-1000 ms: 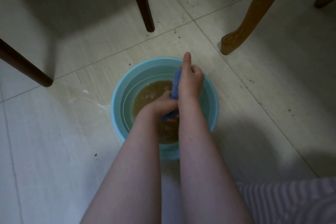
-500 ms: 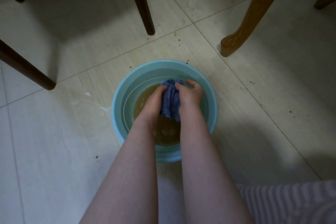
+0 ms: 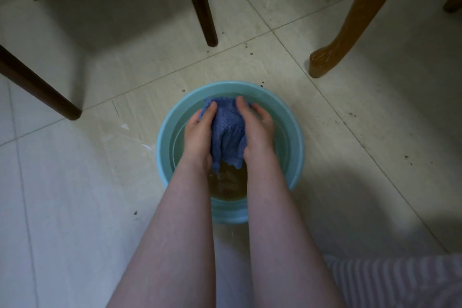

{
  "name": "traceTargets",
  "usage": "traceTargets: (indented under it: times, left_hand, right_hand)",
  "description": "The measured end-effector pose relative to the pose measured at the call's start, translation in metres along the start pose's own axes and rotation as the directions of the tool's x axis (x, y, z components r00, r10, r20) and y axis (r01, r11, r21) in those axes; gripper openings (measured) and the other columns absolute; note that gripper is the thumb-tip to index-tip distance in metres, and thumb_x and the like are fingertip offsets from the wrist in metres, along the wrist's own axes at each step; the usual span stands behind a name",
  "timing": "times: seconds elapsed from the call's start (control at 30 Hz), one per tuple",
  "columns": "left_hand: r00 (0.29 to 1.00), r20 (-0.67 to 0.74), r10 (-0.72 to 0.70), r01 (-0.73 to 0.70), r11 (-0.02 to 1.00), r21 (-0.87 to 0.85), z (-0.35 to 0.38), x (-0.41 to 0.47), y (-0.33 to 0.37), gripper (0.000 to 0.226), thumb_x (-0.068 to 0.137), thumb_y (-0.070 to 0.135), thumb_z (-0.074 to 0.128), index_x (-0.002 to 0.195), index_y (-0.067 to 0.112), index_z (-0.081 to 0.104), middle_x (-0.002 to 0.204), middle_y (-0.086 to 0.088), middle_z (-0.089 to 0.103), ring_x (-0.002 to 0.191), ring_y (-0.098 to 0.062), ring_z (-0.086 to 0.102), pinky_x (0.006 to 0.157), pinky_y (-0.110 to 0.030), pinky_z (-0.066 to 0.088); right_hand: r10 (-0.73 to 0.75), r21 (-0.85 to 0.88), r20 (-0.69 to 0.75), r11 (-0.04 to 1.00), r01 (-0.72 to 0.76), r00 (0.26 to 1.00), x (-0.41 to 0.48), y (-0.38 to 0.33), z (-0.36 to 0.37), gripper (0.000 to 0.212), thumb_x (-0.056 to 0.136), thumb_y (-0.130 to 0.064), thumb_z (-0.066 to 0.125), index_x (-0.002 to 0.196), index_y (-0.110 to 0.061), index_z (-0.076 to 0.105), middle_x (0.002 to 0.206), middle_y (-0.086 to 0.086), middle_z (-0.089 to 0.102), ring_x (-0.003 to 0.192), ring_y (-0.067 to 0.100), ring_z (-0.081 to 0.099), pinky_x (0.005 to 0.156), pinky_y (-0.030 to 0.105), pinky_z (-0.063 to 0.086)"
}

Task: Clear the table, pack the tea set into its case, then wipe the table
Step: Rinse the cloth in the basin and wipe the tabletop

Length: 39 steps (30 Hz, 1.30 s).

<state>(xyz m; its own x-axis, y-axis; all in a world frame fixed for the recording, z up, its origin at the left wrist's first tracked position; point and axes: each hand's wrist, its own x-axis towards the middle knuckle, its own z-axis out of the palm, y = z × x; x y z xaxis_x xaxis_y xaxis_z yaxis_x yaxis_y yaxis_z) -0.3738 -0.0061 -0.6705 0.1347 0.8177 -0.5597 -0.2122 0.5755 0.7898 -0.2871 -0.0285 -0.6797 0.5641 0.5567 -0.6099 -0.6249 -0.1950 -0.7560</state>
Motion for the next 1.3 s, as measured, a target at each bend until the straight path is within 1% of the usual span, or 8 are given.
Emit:
traceTargets:
  times: [0.1, 0.23, 0.4, 0.57, 0.83, 1.03, 1.1, 1.3]
  left_hand:
    - [0.992, -0.122, -0.013, 0.017, 0.999, 0.029, -0.001, 0.003, 0.007, 0.038, 0.092, 0.043, 0.06, 0.105, 0.008, 0.069, 0.098, -0.012, 0.074, 0.092, -0.024, 0.071, 0.082, -0.035, 0.057]
    - [0.965, -0.262, 0.007, 0.027, 0.992, 0.126, -0.003, 0.007, 0.008, 0.041, 0.092, 0.05, 0.057, 0.087, 0.012, 0.068, 0.088, -0.007, 0.073, 0.084, -0.021, 0.07, 0.071, -0.027, 0.056]
    - [0.958, 0.093, -0.272, 0.283, 0.948, -0.142, -0.004, 0.0, 0.014, 0.039, 0.09, 0.037, 0.062, 0.111, 0.005, 0.068, 0.104, -0.016, 0.072, 0.097, -0.028, 0.07, 0.089, -0.04, 0.054]
    - [0.944, 0.265, -0.198, 0.286, 0.89, -0.354, -0.001, -0.004, 0.012, 0.04, 0.08, 0.016, 0.061, 0.115, -0.003, 0.061, 0.113, -0.023, 0.067, 0.1, -0.035, 0.067, 0.09, -0.047, 0.054]
    - [0.947, 0.265, -0.18, 0.275, 0.882, -0.383, -0.001, 0.009, 0.008, 0.052, 0.078, 0.022, 0.068, 0.124, -0.001, 0.058, 0.123, -0.023, 0.061, 0.115, -0.037, 0.059, 0.101, -0.05, 0.046]
    - [0.981, -0.108, -0.162, 0.131, 0.958, -0.255, -0.006, 0.023, -0.003, 0.051, 0.082, 0.044, 0.068, 0.117, 0.007, 0.065, 0.108, -0.014, 0.072, 0.098, -0.027, 0.07, 0.089, -0.042, 0.055]
    - [0.971, -0.042, -0.236, 0.221, 0.948, -0.228, -0.001, 0.021, -0.007, 0.055, 0.087, 0.058, 0.055, 0.113, 0.01, 0.066, 0.102, -0.011, 0.073, 0.09, -0.022, 0.071, 0.079, -0.034, 0.057]
    - [0.924, 0.23, -0.305, 0.355, 0.908, -0.221, 0.008, 0.022, -0.014, 0.06, 0.09, 0.057, 0.049, 0.12, 0.007, 0.065, 0.117, -0.015, 0.068, 0.107, -0.025, 0.065, 0.1, -0.037, 0.047]
  right_hand:
    - [0.009, -0.068, -0.023, 0.998, -0.01, 1.0, 0.001, 0.01, -0.001, 0.019, 0.09, -0.011, 0.067, 0.107, -0.004, 0.068, 0.103, 0.014, 0.071, 0.096, 0.029, 0.069, 0.091, 0.05, 0.055]
    - [-0.033, 0.021, -0.068, 0.999, 0.035, 0.997, 0.0, 0.013, -0.002, 0.021, 0.096, -0.019, 0.059, 0.109, -0.006, 0.07, 0.106, 0.008, 0.071, 0.1, 0.025, 0.067, 0.092, 0.049, 0.054]
    - [-0.067, 0.146, -0.071, 0.986, 0.077, 0.995, 0.001, 0.005, 0.006, 0.02, 0.096, -0.018, 0.058, 0.109, -0.007, 0.068, 0.107, 0.013, 0.071, 0.098, 0.03, 0.069, 0.087, 0.049, 0.056]
    - [-0.049, 0.215, -0.097, 0.974, 0.069, 0.994, 0.006, -0.001, 0.005, 0.024, 0.097, -0.018, 0.056, 0.117, -0.007, 0.066, 0.11, 0.012, 0.07, 0.097, 0.028, 0.069, 0.081, 0.041, 0.059]
    - [0.191, 0.06, -0.032, 0.98, -0.189, 0.981, 0.003, 0.01, 0.001, 0.041, 0.086, -0.044, 0.068, 0.094, -0.004, 0.072, 0.093, 0.012, 0.075, 0.085, 0.029, 0.073, 0.08, 0.042, 0.059]
    - [-0.146, 0.068, -0.103, 0.986, 0.154, 0.984, 0.009, 0.006, 0.006, 0.014, 0.095, -0.014, 0.06, 0.1, -0.003, 0.067, 0.101, 0.016, 0.071, 0.097, 0.032, 0.068, 0.089, 0.051, 0.055]
    - [-0.157, 0.129, -0.07, 0.978, 0.165, 0.985, 0.01, -0.003, 0.009, 0.017, 0.097, -0.014, 0.056, 0.106, -0.002, 0.065, 0.099, 0.013, 0.069, 0.091, 0.028, 0.067, 0.085, 0.043, 0.056]
    - [-0.152, 0.166, 0.003, 0.975, 0.149, 0.988, 0.001, -0.01, 0.019, 0.017, 0.098, -0.018, 0.055, 0.109, -0.009, 0.065, 0.101, 0.012, 0.069, 0.095, 0.03, 0.068, 0.084, 0.045, 0.057]
